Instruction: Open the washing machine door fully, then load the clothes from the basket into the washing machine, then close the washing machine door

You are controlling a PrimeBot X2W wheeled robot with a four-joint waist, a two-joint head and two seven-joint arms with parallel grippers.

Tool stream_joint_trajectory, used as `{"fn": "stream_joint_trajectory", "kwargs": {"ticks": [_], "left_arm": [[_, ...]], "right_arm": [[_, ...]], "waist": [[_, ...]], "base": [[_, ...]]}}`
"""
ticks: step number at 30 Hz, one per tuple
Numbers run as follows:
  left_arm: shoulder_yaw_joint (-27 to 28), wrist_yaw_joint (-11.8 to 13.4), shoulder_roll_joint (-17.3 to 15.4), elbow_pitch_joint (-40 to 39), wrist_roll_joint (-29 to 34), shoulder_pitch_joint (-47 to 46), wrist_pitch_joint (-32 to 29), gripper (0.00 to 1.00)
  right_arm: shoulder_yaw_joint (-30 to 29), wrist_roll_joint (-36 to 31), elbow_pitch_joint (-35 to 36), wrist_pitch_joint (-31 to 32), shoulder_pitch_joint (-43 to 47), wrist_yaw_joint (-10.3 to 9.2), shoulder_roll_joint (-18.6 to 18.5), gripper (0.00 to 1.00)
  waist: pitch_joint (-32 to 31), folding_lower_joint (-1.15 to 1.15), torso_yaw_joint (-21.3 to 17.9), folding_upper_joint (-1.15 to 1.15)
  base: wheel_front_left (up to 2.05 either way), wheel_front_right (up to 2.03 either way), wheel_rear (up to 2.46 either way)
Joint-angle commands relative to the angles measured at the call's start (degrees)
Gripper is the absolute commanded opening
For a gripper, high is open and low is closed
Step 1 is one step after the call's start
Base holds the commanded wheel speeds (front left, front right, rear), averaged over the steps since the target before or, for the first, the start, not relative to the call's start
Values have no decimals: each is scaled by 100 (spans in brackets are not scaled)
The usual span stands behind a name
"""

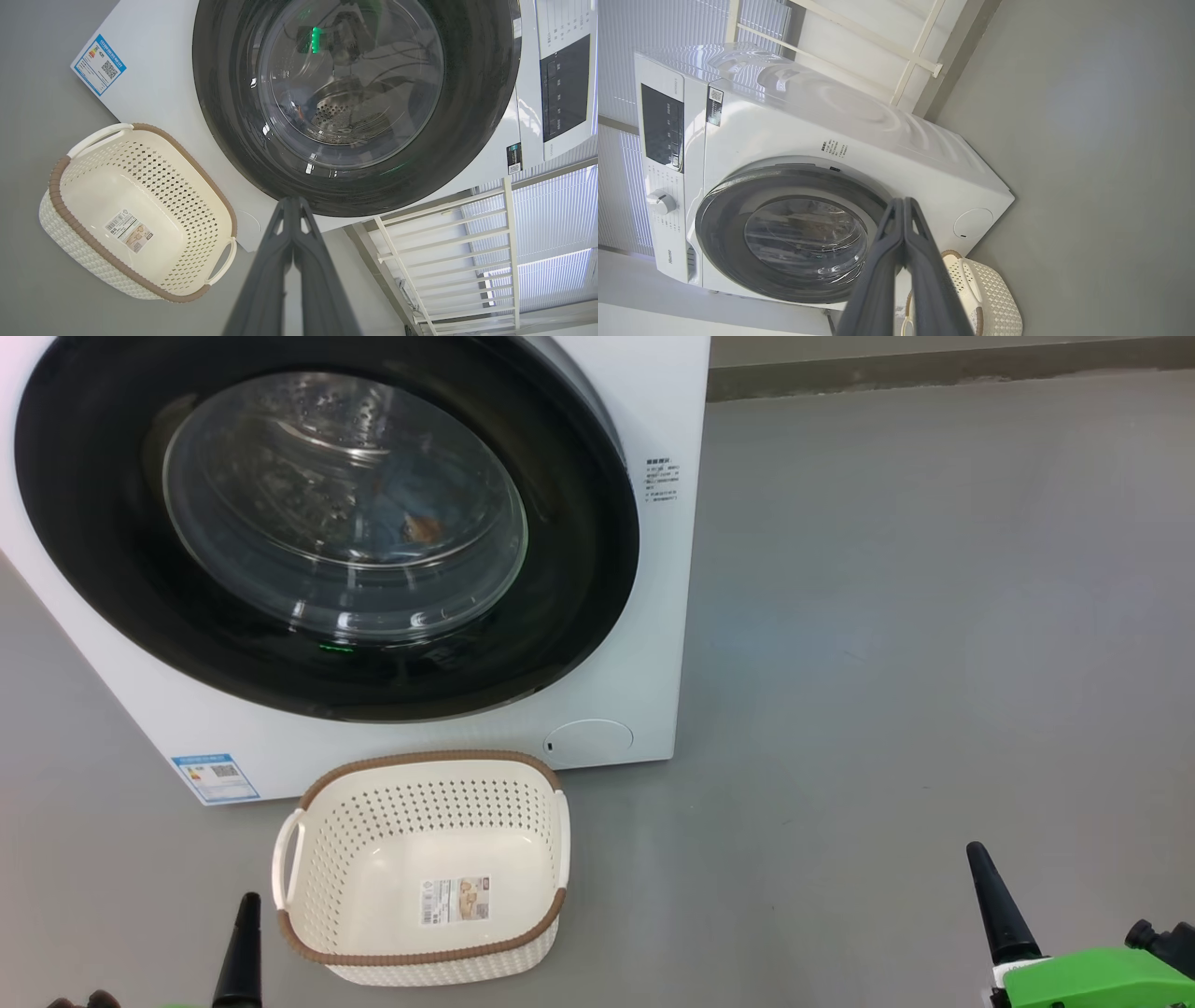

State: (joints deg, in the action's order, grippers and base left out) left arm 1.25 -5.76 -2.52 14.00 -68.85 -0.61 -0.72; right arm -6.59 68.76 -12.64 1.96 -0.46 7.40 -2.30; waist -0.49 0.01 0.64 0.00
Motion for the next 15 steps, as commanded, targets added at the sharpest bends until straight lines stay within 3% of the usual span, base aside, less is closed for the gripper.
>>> {"fn": "stream_joint_trajectory", "kwargs": {"ticks": [1,15], "left_arm": [[183,-64,-53,-97,-217,-270,-53,0],[325,-108,-46,-55,-1080,-388,-268,0]], "right_arm": [[67,225,112,34,-287,7,-48,0],[40,1087,9,207,-404,8,-52,0]], "waist": [[3,0,-3,0],[29,0,-28,0]], "base": [[0,0,0],[0,0,0]]}}
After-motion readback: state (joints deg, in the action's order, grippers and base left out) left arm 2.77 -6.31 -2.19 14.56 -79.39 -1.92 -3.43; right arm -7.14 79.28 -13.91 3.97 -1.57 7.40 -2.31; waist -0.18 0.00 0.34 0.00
